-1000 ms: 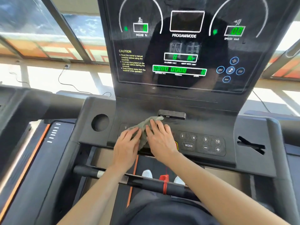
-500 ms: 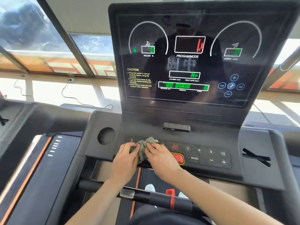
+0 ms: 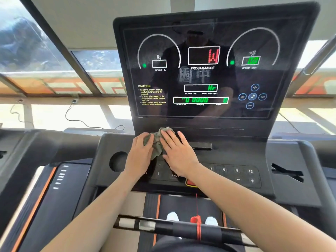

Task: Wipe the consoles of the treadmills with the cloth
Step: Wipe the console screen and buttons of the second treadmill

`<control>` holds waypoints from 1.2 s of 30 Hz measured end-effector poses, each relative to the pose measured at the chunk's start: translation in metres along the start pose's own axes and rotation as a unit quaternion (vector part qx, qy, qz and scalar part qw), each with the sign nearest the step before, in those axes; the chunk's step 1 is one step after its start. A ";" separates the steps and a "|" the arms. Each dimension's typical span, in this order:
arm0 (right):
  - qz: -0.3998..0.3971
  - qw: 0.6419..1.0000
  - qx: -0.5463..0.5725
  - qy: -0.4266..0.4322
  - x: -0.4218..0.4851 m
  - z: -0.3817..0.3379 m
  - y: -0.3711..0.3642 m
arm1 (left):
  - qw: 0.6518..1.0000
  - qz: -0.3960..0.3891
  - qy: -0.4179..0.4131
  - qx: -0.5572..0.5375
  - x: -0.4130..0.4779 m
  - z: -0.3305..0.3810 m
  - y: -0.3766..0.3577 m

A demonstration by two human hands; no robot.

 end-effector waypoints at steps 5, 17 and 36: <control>-0.061 0.997 0.032 0.035 -0.026 -0.023 -0.022 | 0.999 0.005 0.020 -0.033 -0.038 0.004 -0.009; -0.073 0.996 0.052 0.022 -0.042 -0.029 -0.025 | 0.997 0.016 0.065 -0.050 -0.072 0.001 -0.013; -0.053 0.992 0.092 0.063 -0.121 -0.046 -0.037 | 0.994 0.036 0.028 -0.096 -0.122 0.041 -0.001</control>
Point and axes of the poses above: each hand's wrist, its own x-axis towards the middle knuckle, its own y-axis out of the back of the hand, z = x × y, the point moved 9 cm from there along x, towards the middle knuckle, and after that the axes turned 9 degrees about -y, right-handed, at the moved point
